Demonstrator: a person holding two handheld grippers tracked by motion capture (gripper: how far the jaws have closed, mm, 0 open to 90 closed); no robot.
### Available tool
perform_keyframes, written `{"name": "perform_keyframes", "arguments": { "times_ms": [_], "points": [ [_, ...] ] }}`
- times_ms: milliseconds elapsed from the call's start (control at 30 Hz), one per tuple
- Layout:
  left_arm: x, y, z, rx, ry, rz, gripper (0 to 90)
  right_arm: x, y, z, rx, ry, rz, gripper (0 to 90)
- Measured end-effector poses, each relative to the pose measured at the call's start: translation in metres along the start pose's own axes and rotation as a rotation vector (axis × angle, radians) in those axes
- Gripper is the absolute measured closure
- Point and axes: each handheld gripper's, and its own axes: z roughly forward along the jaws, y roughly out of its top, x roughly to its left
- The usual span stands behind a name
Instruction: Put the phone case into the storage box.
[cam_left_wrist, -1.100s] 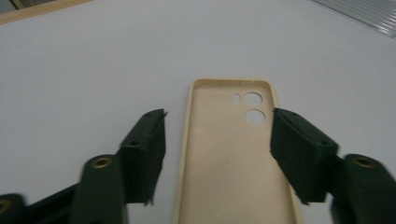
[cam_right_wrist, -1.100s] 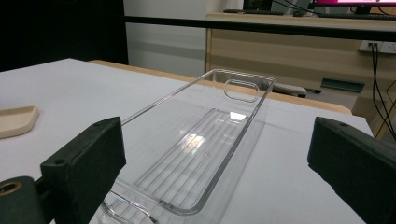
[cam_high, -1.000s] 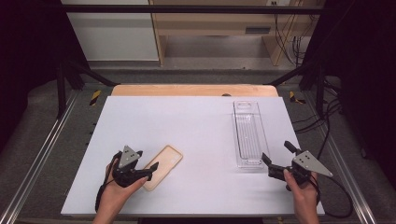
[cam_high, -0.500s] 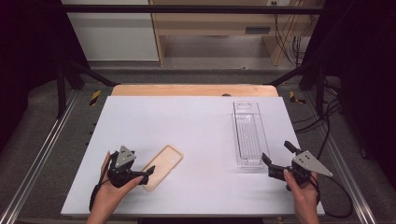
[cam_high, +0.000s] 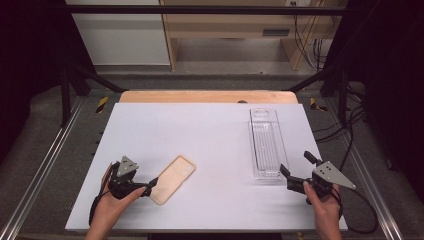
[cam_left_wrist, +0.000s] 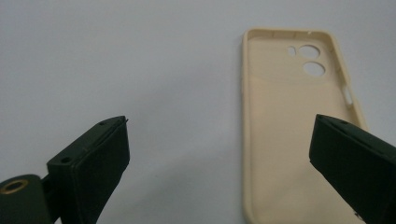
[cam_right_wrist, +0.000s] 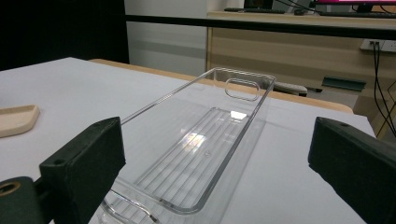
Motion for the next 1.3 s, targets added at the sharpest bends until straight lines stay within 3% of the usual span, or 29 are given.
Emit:
{"name": "perform_keyframes", "arguments": {
  "times_ms": [167, 267, 367, 400, 467, 567, 600, 633, 700, 900, 1067, 1300],
  "points": [
    [0.004, -0.004, 0.002, 0.033, -0.018, -0.009, 5.6, 0.000, 0.000, 0.001, 0.003, 0.000, -0.006, 4.1],
    [0.004, -0.004, 0.000, 0.037, -0.030, -0.023, 11.9, 0.000, 0.000, 0.001, 0.003, 0.001, -0.002, 4.1],
    [0.003, -0.005, 0.002, 0.065, -0.054, -0.023, 22.5, 0.000, 0.000, 0.001, 0.003, 0.001, -0.002, 4.1],
    [0.003, -0.005, 0.003, 0.072, -0.056, -0.015, 31.6, 0.000, 0.000, 0.000, 0.003, 0.001, -0.001, 4.1],
    [0.002, -0.006, 0.004, 0.084, -0.065, -0.016, 34.8, 0.000, 0.000, 0.000, 0.002, 0.000, -0.002, 4.1],
    [-0.001, -0.007, 0.006, 0.103, -0.078, -0.017, 49.8, 0.000, 0.000, 0.001, 0.002, 0.001, 0.001, 4.1],
    [-0.001, -0.007, 0.007, 0.106, -0.080, -0.016, 49.8, 0.000, 0.000, 0.001, 0.002, 0.001, 0.001, 4.1],
    [-0.002, -0.007, 0.007, 0.108, -0.085, -0.017, 57.1, 0.000, 0.000, 0.001, 0.002, 0.001, 0.001, 4.1],
    [-0.003, -0.008, 0.009, 0.123, -0.098, -0.012, 62.3, 0.000, 0.000, 0.000, 0.003, 0.000, 0.001, 4.1],
    [-0.002, -0.009, 0.010, 0.116, -0.122, -0.029, 72.6, 0.000, 0.000, 0.000, -0.001, 0.001, 0.002, 4.1],
    [0.005, -0.010, 0.011, 0.114, -0.154, -0.100, 78.7, -0.001, -0.001, 0.000, -0.004, 0.001, 0.010, 4.1],
    [0.006, -0.010, 0.011, 0.113, -0.174, -0.091, 86.6, 0.000, 0.001, -0.001, -0.015, 0.008, 0.017, 4.1]
  ]
}}
